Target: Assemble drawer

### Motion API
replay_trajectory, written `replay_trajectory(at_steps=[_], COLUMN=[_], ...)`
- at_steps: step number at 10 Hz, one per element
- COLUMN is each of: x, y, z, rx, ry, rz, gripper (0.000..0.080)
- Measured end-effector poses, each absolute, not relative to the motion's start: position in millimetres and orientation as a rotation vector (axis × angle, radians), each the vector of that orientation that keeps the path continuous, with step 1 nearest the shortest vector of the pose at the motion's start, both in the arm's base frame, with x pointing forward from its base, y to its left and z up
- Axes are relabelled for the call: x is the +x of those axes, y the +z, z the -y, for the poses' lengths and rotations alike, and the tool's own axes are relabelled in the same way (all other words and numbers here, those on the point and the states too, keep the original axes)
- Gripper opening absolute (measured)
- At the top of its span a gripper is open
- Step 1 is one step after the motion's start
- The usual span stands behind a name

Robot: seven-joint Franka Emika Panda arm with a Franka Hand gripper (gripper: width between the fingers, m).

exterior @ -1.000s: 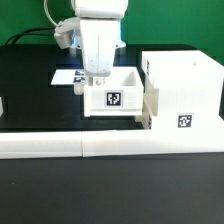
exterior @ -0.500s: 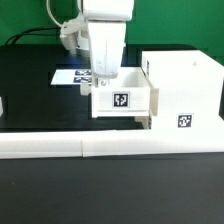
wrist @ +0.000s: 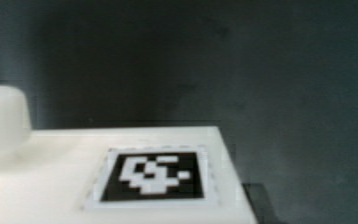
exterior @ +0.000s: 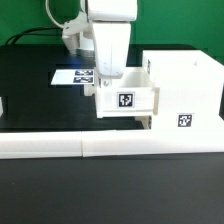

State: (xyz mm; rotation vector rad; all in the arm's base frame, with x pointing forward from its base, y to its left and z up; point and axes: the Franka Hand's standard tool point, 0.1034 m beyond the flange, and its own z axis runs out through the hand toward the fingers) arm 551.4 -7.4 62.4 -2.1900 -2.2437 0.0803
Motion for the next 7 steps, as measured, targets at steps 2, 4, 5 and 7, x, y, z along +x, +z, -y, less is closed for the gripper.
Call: replay_trajectory(at_steps=[2,4,5,7], x=[551.4,550.8,550.5,550.6], y=[62.3,61.3,60.7,60.0], z=[4.9,5.3,5.4,5.2], rx=[-2.196,-2.197,-2.196,-2.185], ry=[0.079,0.081,0.082,0.085], rz=[2.237,2.234,2.233,2.242], gripper=[0.0042,0.0042,0.0042,0.0042])
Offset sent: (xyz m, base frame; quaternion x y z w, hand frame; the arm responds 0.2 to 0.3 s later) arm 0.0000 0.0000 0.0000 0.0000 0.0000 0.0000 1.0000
